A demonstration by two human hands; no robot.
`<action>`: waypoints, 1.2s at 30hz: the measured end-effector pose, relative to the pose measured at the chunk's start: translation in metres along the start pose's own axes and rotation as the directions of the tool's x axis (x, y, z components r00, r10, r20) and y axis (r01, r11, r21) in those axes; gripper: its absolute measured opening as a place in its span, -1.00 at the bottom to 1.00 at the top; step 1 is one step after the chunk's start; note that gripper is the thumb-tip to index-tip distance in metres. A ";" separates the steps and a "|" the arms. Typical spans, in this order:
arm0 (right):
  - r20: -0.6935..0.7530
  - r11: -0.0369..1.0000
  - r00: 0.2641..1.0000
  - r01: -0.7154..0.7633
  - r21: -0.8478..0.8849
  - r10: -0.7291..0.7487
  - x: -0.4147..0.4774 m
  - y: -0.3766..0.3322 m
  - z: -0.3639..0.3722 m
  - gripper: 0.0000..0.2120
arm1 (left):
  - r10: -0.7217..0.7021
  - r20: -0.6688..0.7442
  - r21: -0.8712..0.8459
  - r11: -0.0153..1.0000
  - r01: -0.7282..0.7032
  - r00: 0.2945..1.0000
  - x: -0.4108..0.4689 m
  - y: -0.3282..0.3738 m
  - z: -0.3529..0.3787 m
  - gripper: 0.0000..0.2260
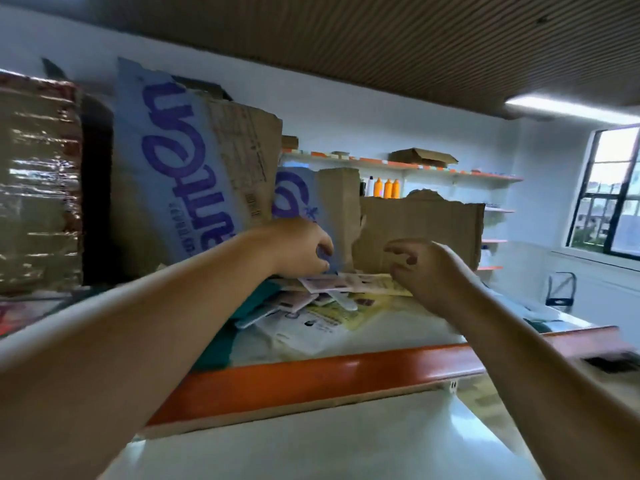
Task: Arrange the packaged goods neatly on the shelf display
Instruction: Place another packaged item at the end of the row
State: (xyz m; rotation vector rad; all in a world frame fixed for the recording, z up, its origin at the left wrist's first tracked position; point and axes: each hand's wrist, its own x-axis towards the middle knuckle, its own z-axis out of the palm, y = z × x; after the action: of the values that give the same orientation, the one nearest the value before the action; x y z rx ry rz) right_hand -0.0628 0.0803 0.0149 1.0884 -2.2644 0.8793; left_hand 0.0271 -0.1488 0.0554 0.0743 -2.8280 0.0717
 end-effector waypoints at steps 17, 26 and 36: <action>0.623 0.972 0.757 0.234 0.022 -0.196 0.116 0.073 0.049 -0.65 | -0.286 0.117 -0.129 0.945 0.300 0.951 0.054 0.020 0.087 -0.74; 0.734 0.957 0.615 0.210 0.198 -0.287 0.124 0.070 0.096 -0.14 | -0.229 0.205 -0.342 0.894 0.289 0.952 0.045 0.019 0.076 -0.77; 0.767 0.953 0.568 0.214 0.213 -0.299 0.118 0.070 0.090 -0.39 | -0.223 0.181 -0.374 0.885 0.277 0.958 0.042 0.033 0.064 -0.47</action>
State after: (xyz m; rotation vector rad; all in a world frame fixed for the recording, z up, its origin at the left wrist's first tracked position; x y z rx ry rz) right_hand -0.1989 -0.0107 0.0061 2.1376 -2.6116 0.3899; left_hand -0.0342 -0.1214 0.0056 0.3646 -2.8733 -0.5841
